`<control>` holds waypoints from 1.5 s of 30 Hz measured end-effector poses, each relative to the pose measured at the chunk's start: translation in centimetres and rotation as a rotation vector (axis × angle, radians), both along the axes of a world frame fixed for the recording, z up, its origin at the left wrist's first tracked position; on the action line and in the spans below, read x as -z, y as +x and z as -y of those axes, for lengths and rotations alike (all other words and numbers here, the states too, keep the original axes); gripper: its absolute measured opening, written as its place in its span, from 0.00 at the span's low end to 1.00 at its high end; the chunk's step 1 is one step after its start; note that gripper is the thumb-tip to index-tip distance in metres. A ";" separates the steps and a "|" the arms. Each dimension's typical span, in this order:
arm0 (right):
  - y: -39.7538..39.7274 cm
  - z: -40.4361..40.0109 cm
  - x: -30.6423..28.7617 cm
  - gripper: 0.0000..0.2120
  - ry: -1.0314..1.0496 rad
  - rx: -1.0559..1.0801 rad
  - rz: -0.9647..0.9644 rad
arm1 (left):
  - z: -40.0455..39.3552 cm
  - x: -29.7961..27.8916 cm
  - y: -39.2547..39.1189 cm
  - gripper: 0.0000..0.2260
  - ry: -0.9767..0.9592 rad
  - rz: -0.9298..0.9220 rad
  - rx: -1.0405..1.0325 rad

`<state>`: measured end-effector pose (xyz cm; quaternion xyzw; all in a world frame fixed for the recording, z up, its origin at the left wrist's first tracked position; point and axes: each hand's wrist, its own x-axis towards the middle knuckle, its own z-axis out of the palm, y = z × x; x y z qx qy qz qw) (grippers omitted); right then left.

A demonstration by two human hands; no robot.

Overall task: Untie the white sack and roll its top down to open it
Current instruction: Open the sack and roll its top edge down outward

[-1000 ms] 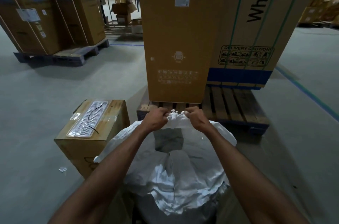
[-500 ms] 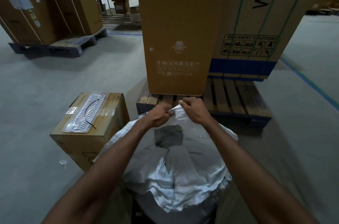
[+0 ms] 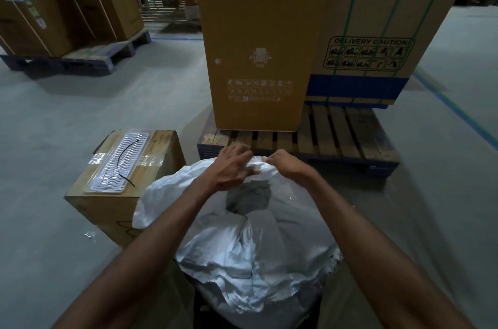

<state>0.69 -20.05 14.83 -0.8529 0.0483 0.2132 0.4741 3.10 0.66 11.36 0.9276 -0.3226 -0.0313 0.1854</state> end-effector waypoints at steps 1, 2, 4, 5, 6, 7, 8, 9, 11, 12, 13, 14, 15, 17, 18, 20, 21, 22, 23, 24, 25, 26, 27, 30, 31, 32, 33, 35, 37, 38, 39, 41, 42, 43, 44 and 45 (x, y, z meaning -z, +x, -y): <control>0.2 0.2 -0.4 0.19 0.015 -0.003 -0.037 | 0.3 -0.1 -0.2 0.19 -0.066 0.012 -0.005; 0.4 0.3 -0.5 0.21 0.032 0.000 -0.008 | 0.6 0.0 -0.1 0.18 -0.129 -0.039 -0.038; 0.3 0.3 -0.2 0.28 -0.007 0.024 0.207 | 1.2 -0.2 0.1 0.21 -0.168 -0.189 -0.167; -0.1 0.1 -0.1 0.29 -0.106 0.010 0.332 | 1.4 -0.6 0.3 0.22 -0.175 -0.247 -0.243; -0.6 0.0 0.4 0.28 -0.269 -0.032 0.466 | 1.5 -0.8 0.8 0.21 -0.208 -0.310 -0.305; -1.2 -0.2 1.0 0.26 -0.482 -0.089 0.592 | 1.4 -1.0 1.4 0.18 -0.251 -0.387 -0.340; -1.8 -0.3 1.7 0.21 -0.665 -0.130 0.698 | 1.4 -1.1 2.0 0.15 -0.294 -0.469 -0.353; -2.3 -0.4 1.8 0.14 -0.762 -0.131 0.774 | 1.4 -1.3 2.4 0.14 -0.306 -0.540 -0.353; -2.2 -0.3 2.1 0.10 -0.715 -0.062 0.766 | 1.4 -1.5 2.9 0.18 -0.181 -0.534 -0.313; -1.9 -0.1 2.3 0.12 -0.635 -0.020 0.696 | 1.4 -1.3 2.9 0.22 -0.094 -0.434 -0.266; -1.5 0.1 2.3 0.15 -0.545 0.008 0.612 | 1.4 -1.0 2.6 0.23 -0.044 -0.309 -0.212; -1.2 0.3 2.1 0.17 -0.461 0.017 0.529 | 1.5 -0.5 2.4 0.23 -0.060 -0.209 -0.143; -0.8 0.5 2.0 0.19 -0.365 0.023 0.446 | 1.5 0.0 2.1 0.23 -0.105 -0.176 -0.071; -0.1 0.6 1.9 0.20 -0.170 0.036 0.286 | 1.8 0.3 1.3 0.25 -0.184 -0.263 -0.003; 0.2 0.7 1.8 0.20 -0.102 0.044 0.210 | 2.0 0.4 1.0 0.26 -0.182 -0.292 0.001; 0.4 0.9 1.7 0.19 -0.031 0.056 0.113 | 2.4 0.4 0.3 0.21 -0.127 -0.203 0.003; 0.3 0.9 1.8 0.19 -0.031 0.055 0.120 | 2.7 0.3 0.1 0.19 -0.099 -0.138 -0.014; 0.1 0.8 1.9 0.19 -0.073 0.049 0.175 | 2.9 0.4 0.2 0.18 -0.082 -0.093 -0.051; -0.3 0.7 2.1 0.20 -0.163 0.033 0.253 | 3.1 0.3 0.5 0.19 -0.069 -0.085 -0.116; -0.9 0.6 2.4 0.21 -0.286 0.012 0.330 | 3.2 0.4 1.0 0.20 -0.072 -0.099 -0.200; -1.5 0.6 2.8 0.22 -0.429 0.000 0.410 | 3.3 0.3 1.5 0.21 -0.099 -0.150 -0.287; -2.3 0.5 3.1 0.22 -0.572 0.003 0.498 | 3.3 0.3 2.0 0.22 -0.149 -0.211 -0.345; -2.9 0.4 3.5 0.22 -0.683 0.027 0.564 | 3.4 0.3 2.3 0.21 -0.205 -0.283 -0.371; -3.6 0.3 4.3 0.18 -0.715 0.142 0.621 | 3.5 -0.6 2.2 0.18 -0.312 -0.453 -0.325; -3.6 0.4 4.3 0.17 -0.633 0.206 0.602 | 3.4 -0.8 2.0 0.17 -0.291 -0.440 -0.280; -3.4 0.6 4.3 0.18 -0.553 0.264 0.560 | 3.4 -0.8 1.8 0.18 -0.225 -0.372 -0.236; -3.1 0.9 3.9 0.19 -0.494 0.301 0.513 | 3.3 -0.9 1.5 0.22 -0.117 -0.268 -0.199; -2.4 1.5 3.1 0.21 -0.371 0.301 0.398 | 3.5 -0.7 0.8 0.28 -0.009 -0.106 -0.073; -1.7 1.6 2.5 0.21 -0.197 0.287 0.270 | 4.2 -0.6 0.1 0.25 -0.032 -0.124 0.062; -1.4 1.6 2.2 0.19 -0.105 0.285 0.193 | 4.7 -0.8 -0.4 0.21 -0.066 -0.163 0.083; -1.4 1.8 1.8 0.18 -0.011 0.295 0.112 | 5.2 -0.7 -0.7 0.17 -0.095 -0.188 0.077; -1.7 2.3 1.5 0.18 0.196 0.329 -0.019 | 6.0 -0.7 -1.2 0.15 -0.161 -0.202 0.028; -1.8 2.6 1.7 0.19 0.232 0.341 -0.026 | 6.2 -0.6 -1.2 0.17 -0.162 -0.201 -0.002; -1.9 2.8 1.8 0.19 0.181 0.338 0.030 | 6.4 -0.6 -1.2 0.19 -0.137 -0.201 -0.040; -2.2 3.0 2.1 0.21 0.052 0.316 0.136 | 6.5 -0.5 -1.0 0.22 -0.103 -0.197 -0.085; -2.5 3.2 2.6 0.23 -0.090 0.276 0.258 | 6.4 -0.5 -0.8 0.23 -0.075 -0.185 -0.141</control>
